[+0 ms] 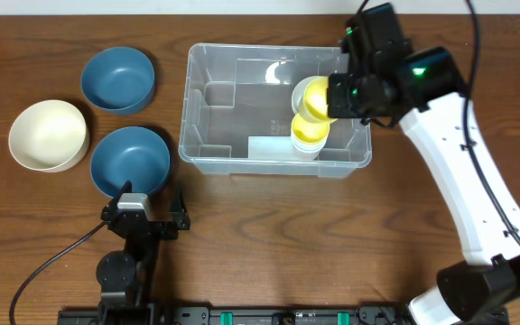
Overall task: Pack container
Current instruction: 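Grasp the last yellow cup and stack it onto the cup stack, then open the right gripper and retract it to the right side, then move the left gripper to the cream bowl and grasp its rim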
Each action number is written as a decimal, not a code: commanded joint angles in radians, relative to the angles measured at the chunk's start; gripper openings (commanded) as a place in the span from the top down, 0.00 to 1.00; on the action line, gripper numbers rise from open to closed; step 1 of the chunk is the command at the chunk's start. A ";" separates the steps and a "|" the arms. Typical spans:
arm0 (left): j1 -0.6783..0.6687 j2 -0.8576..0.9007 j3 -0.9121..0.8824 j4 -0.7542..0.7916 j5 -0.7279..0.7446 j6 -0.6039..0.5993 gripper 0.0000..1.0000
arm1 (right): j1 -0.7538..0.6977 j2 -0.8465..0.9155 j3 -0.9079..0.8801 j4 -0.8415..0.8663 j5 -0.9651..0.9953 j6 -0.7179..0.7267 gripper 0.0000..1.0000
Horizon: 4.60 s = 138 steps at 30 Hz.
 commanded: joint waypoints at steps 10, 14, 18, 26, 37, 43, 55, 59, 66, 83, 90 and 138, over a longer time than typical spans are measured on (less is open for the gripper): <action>-0.003 -0.005 -0.018 -0.033 0.011 0.010 0.02 | 0.043 0.118 -0.040 -0.075 0.046 0.042 0.98; -0.003 -0.005 -0.018 -0.033 0.011 0.009 0.02 | 0.045 0.123 -0.100 -0.014 0.046 0.042 0.90; -0.003 -0.005 -0.018 -0.033 0.011 0.010 0.02 | 0.042 0.123 -0.133 0.037 0.046 0.041 0.97; -0.003 -0.005 -0.018 -0.033 0.011 0.010 0.02 | 0.035 0.123 -0.135 0.071 0.046 0.029 0.85; -0.003 -0.005 -0.018 -0.033 0.011 0.010 0.02 | 0.013 0.121 -0.076 0.036 0.041 0.015 0.35; -0.003 -0.005 -0.018 -0.033 0.011 0.010 0.02 | -0.052 0.106 0.079 -0.054 0.042 0.015 0.31; -0.003 -0.005 -0.018 -0.033 0.011 0.010 0.02 | -0.359 0.105 0.157 -0.019 0.065 0.015 0.01; -0.003 -0.005 -0.018 -0.033 0.011 0.010 0.02 | -0.450 0.105 0.157 -0.021 0.069 0.015 0.01; -0.003 -0.005 -0.018 -0.033 0.011 0.010 0.02 | -0.535 0.105 0.157 -0.030 0.068 0.015 0.01; -0.003 -0.003 -0.018 -0.035 0.008 -0.008 0.02 | -0.551 0.105 0.157 -0.030 0.068 0.015 0.01; -0.002 0.025 0.048 -0.108 0.044 -0.060 0.02 | -0.551 0.105 0.157 -0.030 0.068 0.015 0.01; 0.491 1.677 1.146 -0.326 0.022 0.230 0.02 | -0.551 0.105 0.157 -0.030 0.068 0.015 0.01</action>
